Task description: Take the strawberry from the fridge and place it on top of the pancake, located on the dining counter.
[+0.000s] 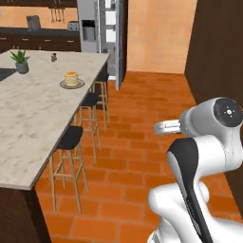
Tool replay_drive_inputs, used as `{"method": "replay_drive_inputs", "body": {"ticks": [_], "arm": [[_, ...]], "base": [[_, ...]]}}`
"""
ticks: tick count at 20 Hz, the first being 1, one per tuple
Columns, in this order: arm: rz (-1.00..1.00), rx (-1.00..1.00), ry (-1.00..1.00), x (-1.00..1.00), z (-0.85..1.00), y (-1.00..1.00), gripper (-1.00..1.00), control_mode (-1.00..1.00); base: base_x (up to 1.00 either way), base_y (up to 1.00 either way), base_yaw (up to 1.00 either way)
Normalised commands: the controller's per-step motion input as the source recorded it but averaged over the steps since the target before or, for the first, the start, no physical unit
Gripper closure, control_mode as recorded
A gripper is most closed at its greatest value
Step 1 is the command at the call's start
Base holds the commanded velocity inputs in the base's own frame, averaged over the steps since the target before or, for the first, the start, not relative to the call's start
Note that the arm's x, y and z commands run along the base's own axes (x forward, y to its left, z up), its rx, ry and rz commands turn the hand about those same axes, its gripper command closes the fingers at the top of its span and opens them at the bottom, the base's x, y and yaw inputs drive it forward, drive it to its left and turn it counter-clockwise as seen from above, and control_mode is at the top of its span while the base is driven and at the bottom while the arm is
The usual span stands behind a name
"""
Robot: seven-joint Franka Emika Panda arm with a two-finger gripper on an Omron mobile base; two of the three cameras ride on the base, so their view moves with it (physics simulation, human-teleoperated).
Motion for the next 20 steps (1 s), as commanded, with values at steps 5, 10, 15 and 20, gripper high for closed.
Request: {"method": "replay_drive_inputs", "body": {"ticks": [5,10,15,20], "arm": [[0.00,0.00,0.00,0.00,0.00,0.00,1.00,1.00],[0.00,0.00,0.00,0.00,0.00,0.00,1.00,1.00],[0.00,0.00,0.00,0.00,0.00,0.00,1.00,1.00],[0.00,0.00,0.00,0.00,0.00,0.00,1.00,1.00]], "base": [[0.55,-0.64,0.57],[0.56,-0.67,0.56],[0.58,-0.77,0.51],[0.55,-0.90,0.44]]}}
